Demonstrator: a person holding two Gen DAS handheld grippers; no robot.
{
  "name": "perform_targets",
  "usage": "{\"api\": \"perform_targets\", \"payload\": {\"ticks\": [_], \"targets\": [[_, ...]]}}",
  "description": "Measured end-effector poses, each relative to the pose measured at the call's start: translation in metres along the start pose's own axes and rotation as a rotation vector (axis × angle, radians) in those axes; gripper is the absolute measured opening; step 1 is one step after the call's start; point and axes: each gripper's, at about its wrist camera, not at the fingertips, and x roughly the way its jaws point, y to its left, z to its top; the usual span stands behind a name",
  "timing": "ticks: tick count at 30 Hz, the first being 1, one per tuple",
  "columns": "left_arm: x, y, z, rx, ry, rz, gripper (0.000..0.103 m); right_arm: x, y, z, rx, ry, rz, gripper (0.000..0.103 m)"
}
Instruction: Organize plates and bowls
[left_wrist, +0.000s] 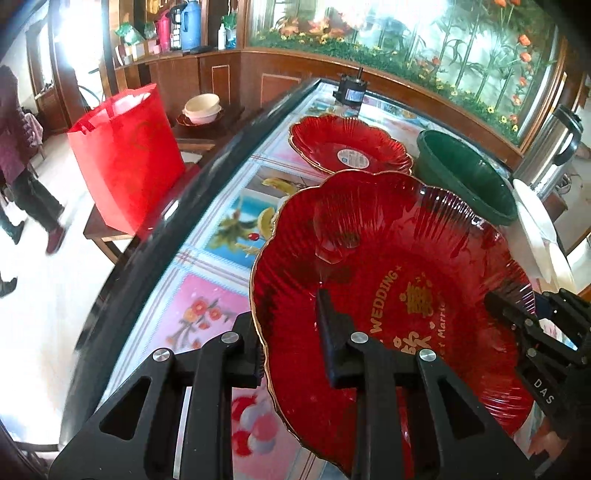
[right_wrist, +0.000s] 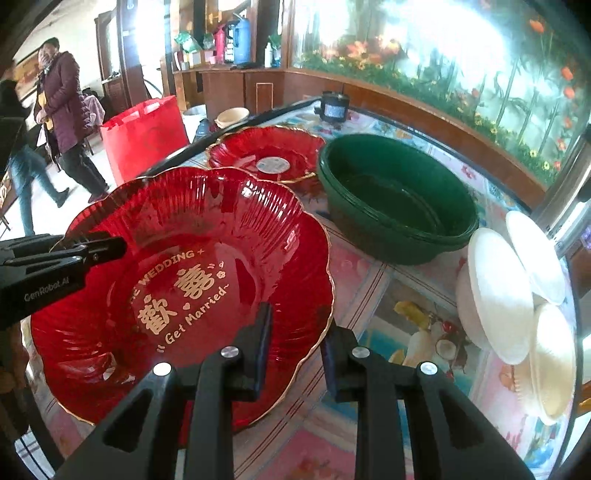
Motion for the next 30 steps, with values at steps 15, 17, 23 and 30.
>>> {"api": "perform_targets", "payload": {"ticks": [15,17,23,30], "targets": [[-0.032,0.041,-0.051,-0.026,-0.01,0.009,0.023,-0.025,0.051,-0.031,-0.059,0.0,0.044,0.027],[-0.027,0.045,-0.057,-0.036,0.003,0.009,0.023,-0.021,0.057,-0.036,-0.069,0.017,0.045,0.027],[-0.016,0.05,-0.068,-0.049,0.024,0.008,0.023,-0.004,0.063,-0.045,-0.086,0.073,0.052,0.028],[-0.017,0.056,-0.071,-0.053,-0.005,0.013,0.024,0.002,0.064,-0.045,-0.091,0.096,0.078,0.031]]}}
